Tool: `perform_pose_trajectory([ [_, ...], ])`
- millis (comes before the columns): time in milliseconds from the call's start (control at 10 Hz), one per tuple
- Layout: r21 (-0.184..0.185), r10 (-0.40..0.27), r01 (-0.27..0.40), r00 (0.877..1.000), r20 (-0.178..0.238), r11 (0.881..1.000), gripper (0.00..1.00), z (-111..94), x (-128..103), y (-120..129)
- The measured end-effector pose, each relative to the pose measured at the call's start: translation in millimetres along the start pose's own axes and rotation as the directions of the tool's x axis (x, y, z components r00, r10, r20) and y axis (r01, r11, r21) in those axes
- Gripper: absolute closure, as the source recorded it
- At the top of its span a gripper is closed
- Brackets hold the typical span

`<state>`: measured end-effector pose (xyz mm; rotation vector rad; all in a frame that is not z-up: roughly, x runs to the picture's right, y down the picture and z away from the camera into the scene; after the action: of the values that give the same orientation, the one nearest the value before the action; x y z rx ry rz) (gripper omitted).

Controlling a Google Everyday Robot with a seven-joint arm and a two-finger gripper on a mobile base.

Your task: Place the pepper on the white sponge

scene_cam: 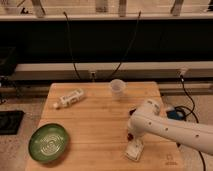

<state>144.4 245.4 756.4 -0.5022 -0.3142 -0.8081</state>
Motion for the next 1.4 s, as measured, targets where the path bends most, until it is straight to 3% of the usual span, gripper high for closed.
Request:
perform_pose_trajectory([
  [1000,0.003,-0.009,0.009,0.999,0.034,1.0,0.98,1,0,15],
  [1400,0.005,-0.013,0.013,0.999,0.043,1.0,0.84,1,1,17],
])
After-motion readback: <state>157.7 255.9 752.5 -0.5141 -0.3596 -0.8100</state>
